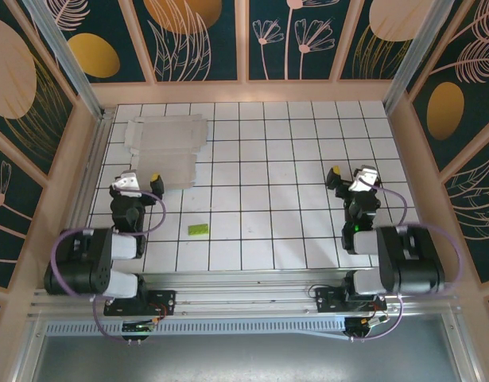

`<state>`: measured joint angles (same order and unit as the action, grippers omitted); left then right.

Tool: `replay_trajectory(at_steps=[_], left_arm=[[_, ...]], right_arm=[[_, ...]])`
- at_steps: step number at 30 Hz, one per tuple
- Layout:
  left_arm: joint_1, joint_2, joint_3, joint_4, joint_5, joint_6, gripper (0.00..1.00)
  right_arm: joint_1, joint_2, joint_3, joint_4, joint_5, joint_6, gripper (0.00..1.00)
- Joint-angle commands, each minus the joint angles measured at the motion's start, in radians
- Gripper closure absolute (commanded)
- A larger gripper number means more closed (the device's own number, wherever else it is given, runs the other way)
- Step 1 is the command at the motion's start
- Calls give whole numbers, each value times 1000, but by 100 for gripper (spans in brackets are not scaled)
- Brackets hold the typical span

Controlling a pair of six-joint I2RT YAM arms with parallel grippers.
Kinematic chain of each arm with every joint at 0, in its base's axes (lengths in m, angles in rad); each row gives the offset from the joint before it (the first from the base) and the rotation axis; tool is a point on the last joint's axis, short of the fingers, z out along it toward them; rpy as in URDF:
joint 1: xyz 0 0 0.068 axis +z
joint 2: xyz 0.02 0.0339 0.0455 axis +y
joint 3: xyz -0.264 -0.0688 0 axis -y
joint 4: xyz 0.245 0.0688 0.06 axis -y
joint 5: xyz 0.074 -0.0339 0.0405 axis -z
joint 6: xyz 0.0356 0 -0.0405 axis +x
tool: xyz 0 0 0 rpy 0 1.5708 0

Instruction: Fold the paper box

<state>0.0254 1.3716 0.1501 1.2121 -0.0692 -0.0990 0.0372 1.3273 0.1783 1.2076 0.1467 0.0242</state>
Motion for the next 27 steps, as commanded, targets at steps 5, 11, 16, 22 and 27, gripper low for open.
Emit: replay_trajectory(at_steps=[5,11,16,22,27], left_arm=[[-7,-456,213,-737,-4,-414,3],[-94,-449,435,-1148,384,-631,1],[-174,-416,455,-1256,438,-699,2],[-141,-333,517,-1375,187,-596,16],[69,-57,718,-1391,92,-485,25]], right_arm=[[99,-152,423,-757,-274,487,12],[350,276,916,-1002,-544,523,13],[478,588,1236,-1059,-552,526,14],[514,874,1502,-1033,-544,609,19],[539,878,1473,-980,-547,620,19]])
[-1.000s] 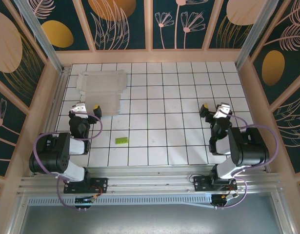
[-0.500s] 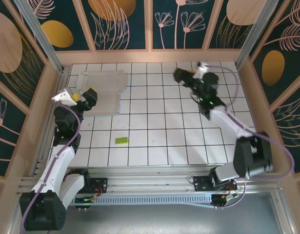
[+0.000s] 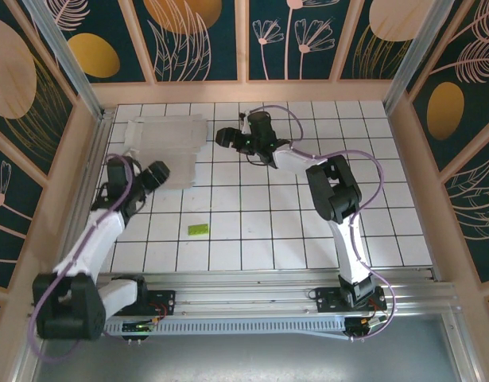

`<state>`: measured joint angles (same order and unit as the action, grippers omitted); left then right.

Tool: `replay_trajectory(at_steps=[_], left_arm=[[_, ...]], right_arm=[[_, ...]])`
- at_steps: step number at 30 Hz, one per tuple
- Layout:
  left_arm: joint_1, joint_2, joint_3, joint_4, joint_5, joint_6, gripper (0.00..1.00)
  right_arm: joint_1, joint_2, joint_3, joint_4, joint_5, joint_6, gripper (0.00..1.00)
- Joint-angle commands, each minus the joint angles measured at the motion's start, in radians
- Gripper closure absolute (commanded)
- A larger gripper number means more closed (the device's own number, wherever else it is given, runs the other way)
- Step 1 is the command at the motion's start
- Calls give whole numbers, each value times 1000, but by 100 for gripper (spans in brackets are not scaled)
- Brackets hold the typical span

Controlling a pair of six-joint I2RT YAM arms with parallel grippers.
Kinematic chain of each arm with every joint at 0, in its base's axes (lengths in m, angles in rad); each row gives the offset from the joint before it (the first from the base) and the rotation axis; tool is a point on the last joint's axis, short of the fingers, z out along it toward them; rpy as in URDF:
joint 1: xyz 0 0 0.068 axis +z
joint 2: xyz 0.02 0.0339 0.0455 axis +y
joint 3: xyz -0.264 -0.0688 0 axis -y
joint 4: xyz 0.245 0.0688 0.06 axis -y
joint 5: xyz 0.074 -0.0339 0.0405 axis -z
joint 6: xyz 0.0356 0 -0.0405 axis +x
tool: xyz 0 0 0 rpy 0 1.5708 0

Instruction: Fold the paper box

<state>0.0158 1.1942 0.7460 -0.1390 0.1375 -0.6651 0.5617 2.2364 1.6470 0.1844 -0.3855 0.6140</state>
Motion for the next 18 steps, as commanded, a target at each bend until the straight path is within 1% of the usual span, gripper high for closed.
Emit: replay_trajectory(at_steps=[1,5,8,10,11,12,15,18], left_arm=[[98,176,170,-30,-124,102,25],[162,432,430,-35,-137,176,28],[199,636,621,-41,-117,232,31],[223,770,765,-81,-60,263,32],[229,832,829,-94,-42,287,33],[235,893,905,-115,-15,311,33],[268,1069,1122,-188,96,359,32],[286,1235,1351,-276,129,437,32]], right_arm=[[14,-46,-16,53,-25,32,19],[3,-144,-136,83,-86,13,18],[-9,-232,-234,105,-141,6,16],[-9,-282,-295,138,-182,13,14],[-42,-304,-319,152,-204,16,11],[-47,-322,-339,163,-226,15,8],[-52,-357,-375,165,-293,-5,2],[-52,-372,-403,161,-361,-10,1]])
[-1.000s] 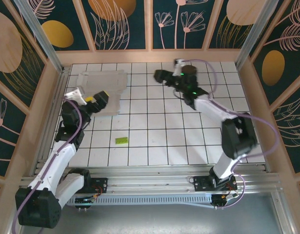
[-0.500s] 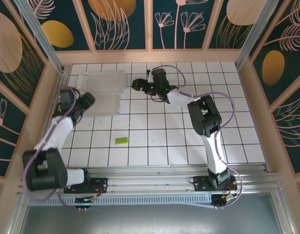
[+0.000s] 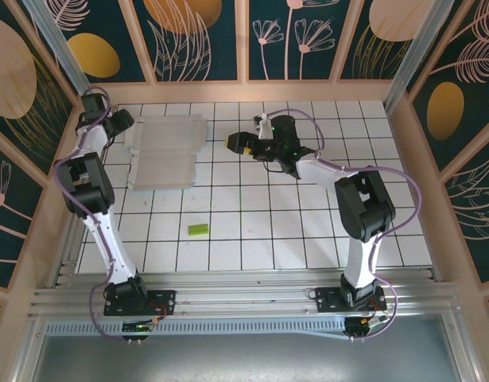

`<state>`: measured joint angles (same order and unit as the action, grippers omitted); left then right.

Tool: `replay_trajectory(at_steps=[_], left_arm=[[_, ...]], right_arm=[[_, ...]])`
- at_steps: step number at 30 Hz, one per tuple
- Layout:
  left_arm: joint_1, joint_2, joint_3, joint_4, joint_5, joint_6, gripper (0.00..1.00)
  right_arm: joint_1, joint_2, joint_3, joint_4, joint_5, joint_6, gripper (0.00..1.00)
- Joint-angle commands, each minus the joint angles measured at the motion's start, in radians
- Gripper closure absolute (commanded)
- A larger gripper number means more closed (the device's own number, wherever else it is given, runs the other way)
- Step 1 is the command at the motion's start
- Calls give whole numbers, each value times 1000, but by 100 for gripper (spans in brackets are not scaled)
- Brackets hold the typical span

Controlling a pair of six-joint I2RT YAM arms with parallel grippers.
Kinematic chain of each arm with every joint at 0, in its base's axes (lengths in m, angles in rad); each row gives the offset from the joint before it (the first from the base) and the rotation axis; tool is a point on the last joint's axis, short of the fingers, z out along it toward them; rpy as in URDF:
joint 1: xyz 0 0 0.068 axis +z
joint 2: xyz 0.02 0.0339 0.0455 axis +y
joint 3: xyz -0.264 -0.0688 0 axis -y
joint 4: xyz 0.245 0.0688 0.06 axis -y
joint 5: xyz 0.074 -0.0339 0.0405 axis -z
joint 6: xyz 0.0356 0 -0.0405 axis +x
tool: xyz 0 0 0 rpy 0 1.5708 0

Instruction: Fold the paper box

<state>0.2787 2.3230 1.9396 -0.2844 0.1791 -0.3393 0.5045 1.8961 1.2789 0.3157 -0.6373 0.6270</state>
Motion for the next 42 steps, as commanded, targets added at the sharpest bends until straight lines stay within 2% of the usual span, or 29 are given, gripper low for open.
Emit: replay_trajectory(at_steps=[1,4,6,12,16,19,24,25,30,34,36,39,42], left_arm=[[24,154,242,-170,95,136,32],[25,329,527,-320,144,191,32],[25,392,613,-356,159,198,32],[26,409,493,-310,287,184,39],[25,403,464,-319,295,193,45],[25,391,454,-340,309,207,57],[25,339,383,-311,333,224,97],[25,331,372,-304,353,224,100],[19,256,292,-225,532,190,100],[-26,81,75,-24,672,186,100],[-60,-44,-95,167,731,172,100],[-130,-239,-382,537,809,166,100],[-201,-360,-564,784,881,219,100]], right_arm=[[5,-32,-41,29,-131,-20,1],[5,-17,-47,25,-168,-5,1],[1,6,-32,20,-184,7,1],[-24,80,27,55,-220,90,1],[-39,94,49,68,-222,113,1],[-42,86,42,77,-215,115,1],[-44,74,19,93,-200,133,1],[-44,69,14,94,-200,133,1],[-69,18,9,38,-160,80,1],[-117,-45,52,-114,-61,-86,1],[-144,-76,92,-215,38,-205,1],[-179,-114,183,-363,183,-409,1],[-188,-138,236,-425,273,-564,1]])
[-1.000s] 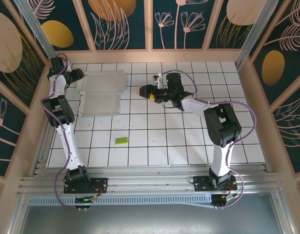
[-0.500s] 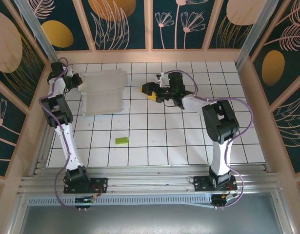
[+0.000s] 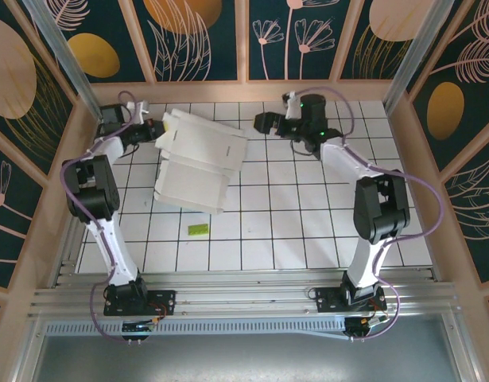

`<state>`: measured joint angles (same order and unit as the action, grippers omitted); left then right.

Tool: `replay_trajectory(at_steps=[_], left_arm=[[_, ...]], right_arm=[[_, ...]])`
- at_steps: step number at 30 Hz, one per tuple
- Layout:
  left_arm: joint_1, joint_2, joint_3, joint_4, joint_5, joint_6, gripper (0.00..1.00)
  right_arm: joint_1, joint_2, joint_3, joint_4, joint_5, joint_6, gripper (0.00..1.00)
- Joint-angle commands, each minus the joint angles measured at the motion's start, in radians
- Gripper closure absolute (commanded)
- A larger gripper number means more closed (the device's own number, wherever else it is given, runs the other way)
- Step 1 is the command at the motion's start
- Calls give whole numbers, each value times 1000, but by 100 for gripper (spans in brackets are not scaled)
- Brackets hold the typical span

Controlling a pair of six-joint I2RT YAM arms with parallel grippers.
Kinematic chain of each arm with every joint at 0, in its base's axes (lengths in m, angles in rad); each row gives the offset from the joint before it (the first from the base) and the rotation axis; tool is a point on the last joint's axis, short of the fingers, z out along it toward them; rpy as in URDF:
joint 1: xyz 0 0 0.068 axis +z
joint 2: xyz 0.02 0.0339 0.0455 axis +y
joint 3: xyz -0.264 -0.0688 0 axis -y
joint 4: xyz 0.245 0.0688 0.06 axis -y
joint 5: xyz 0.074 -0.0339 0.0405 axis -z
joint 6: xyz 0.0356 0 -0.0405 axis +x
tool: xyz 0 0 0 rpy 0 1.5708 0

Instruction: Fold the paper box

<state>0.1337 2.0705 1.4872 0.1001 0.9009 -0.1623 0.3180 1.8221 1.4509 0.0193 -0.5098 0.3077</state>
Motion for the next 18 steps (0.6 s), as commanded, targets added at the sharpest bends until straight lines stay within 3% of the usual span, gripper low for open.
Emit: replay_trajectory(at_steps=[1,3,8,14,18], left_arm=[[-78,-132,-152,455,186,66,100],[-114,-153,-184,495,228,94,100],[-159,-161,-192,491,314,118,100],[-175,-163,-174,402,354,200,100],[-178,-161,-171,399,351,205,100]], right_arm=[[-7,-69,77,-142,139,-295,1],[-6,-75,107,-177,112,-372,1],[-4,-99,92,-205,-116,-599,1],[26,-100,48,-204,-258,-711,3],[37,-48,84,-232,-307,-697,19]])
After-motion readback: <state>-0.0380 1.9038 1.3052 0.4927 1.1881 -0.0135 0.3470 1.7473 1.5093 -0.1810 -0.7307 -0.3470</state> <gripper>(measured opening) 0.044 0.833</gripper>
